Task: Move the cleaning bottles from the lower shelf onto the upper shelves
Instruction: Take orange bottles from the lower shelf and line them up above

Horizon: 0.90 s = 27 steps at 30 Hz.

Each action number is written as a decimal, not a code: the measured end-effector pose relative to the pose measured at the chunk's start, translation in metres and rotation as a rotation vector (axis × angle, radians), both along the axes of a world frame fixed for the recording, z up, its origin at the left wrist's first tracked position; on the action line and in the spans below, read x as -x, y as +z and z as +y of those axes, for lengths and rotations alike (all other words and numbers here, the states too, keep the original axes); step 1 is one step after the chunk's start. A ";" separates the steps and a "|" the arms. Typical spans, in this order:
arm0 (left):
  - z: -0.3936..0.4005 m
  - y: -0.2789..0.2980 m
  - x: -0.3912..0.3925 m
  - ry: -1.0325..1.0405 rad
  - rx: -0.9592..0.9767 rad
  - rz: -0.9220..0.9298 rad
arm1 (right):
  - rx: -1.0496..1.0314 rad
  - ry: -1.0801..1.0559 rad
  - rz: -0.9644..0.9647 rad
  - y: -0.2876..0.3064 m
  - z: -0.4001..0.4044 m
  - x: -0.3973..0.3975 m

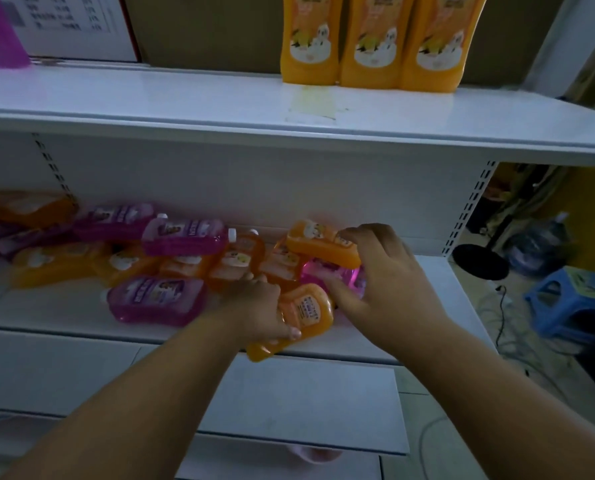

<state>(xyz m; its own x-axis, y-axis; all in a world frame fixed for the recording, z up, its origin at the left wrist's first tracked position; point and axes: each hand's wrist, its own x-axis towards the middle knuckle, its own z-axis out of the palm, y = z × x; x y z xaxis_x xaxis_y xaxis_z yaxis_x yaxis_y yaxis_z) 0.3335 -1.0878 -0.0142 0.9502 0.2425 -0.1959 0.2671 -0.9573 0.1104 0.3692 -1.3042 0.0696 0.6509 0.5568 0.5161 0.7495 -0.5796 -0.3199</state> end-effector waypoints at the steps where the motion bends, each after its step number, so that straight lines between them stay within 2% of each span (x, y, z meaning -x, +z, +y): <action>1: -0.003 0.001 0.009 0.010 0.088 -0.053 | -0.002 0.003 0.015 -0.002 0.001 -0.003; 4: -0.015 0.010 0.044 0.159 0.393 -0.253 | -0.035 -0.006 0.070 -0.012 0.005 -0.016; 8: -0.022 0.027 0.090 0.445 0.911 -0.535 | -0.169 -0.069 0.294 -0.028 0.016 -0.043; 12: -0.029 0.055 0.112 0.450 1.189 -0.660 | -0.020 -0.105 0.512 -0.051 0.051 -0.087; 15: -0.030 0.065 0.117 0.457 1.243 -0.693 | 0.118 -0.050 0.607 -0.055 0.085 -0.111; 18: -0.027 0.067 0.120 0.519 1.240 -0.693 | 0.237 -0.094 0.685 -0.054 0.109 -0.124; 25: -0.020 0.056 0.119 0.548 1.210 -0.651 | 0.355 -0.072 0.382 -0.046 0.097 -0.108; 27: -0.018 0.053 0.120 0.559 1.211 -0.644 | 0.237 -0.090 0.452 -0.047 0.086 -0.099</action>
<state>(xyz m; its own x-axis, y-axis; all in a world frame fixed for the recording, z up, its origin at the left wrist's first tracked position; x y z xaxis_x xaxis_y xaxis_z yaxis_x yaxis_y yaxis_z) 0.2138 -1.1060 0.0388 0.7904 0.5982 -0.1321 0.1577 0.0096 0.9874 0.4686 -1.2179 0.0229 0.8301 0.5563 0.0385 0.5109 -0.7311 -0.4523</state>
